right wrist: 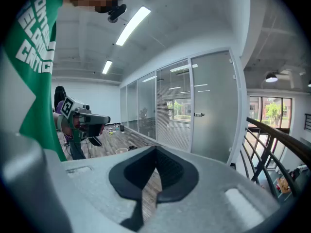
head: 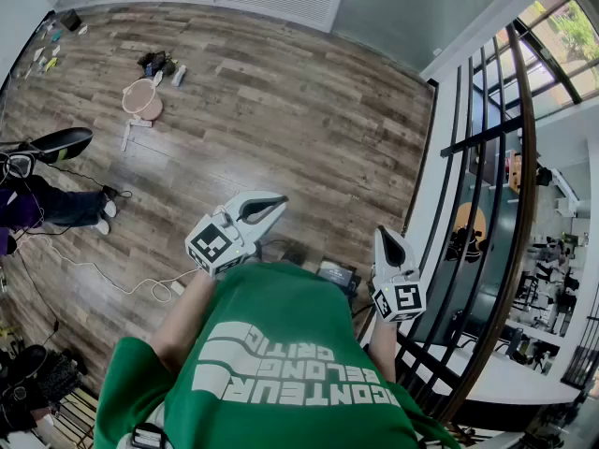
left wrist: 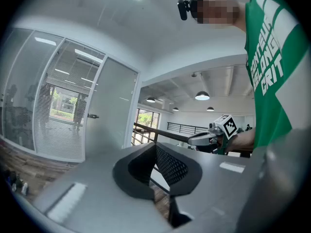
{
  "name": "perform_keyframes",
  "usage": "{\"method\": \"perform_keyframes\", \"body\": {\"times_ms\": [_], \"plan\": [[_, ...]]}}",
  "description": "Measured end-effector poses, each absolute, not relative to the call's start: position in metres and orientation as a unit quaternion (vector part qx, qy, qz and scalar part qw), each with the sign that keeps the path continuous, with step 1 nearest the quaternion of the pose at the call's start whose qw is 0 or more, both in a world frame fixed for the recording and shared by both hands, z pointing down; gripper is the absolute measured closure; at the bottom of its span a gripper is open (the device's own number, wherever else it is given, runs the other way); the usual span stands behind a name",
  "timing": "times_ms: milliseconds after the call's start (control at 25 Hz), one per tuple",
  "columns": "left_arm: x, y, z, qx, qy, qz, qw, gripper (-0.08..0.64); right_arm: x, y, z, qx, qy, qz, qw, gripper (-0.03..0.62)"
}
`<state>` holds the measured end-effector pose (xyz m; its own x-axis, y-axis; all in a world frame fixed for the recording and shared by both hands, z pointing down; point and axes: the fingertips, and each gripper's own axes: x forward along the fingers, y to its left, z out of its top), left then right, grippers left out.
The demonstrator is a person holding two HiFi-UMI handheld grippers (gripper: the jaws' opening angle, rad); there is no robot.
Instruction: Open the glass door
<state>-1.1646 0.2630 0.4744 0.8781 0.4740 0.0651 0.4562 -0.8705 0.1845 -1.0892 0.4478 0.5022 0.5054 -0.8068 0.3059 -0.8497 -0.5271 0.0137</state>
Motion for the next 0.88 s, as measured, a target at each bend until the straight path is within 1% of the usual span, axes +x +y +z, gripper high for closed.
{"method": "perform_keyframes", "body": {"times_ms": [480,880], "plan": [[-1.154,0.268,0.487,0.969,0.219,0.065,0.098,0.545,-1.067,0.439,0.519,0.847,-0.507,0.141,0.075,0.601],[-1.146,0.294,0.493,0.967,0.23,0.08,0.082,0.545,-1.058,0.463,0.525,0.848,-0.504,0.151,0.065,0.601]]}}
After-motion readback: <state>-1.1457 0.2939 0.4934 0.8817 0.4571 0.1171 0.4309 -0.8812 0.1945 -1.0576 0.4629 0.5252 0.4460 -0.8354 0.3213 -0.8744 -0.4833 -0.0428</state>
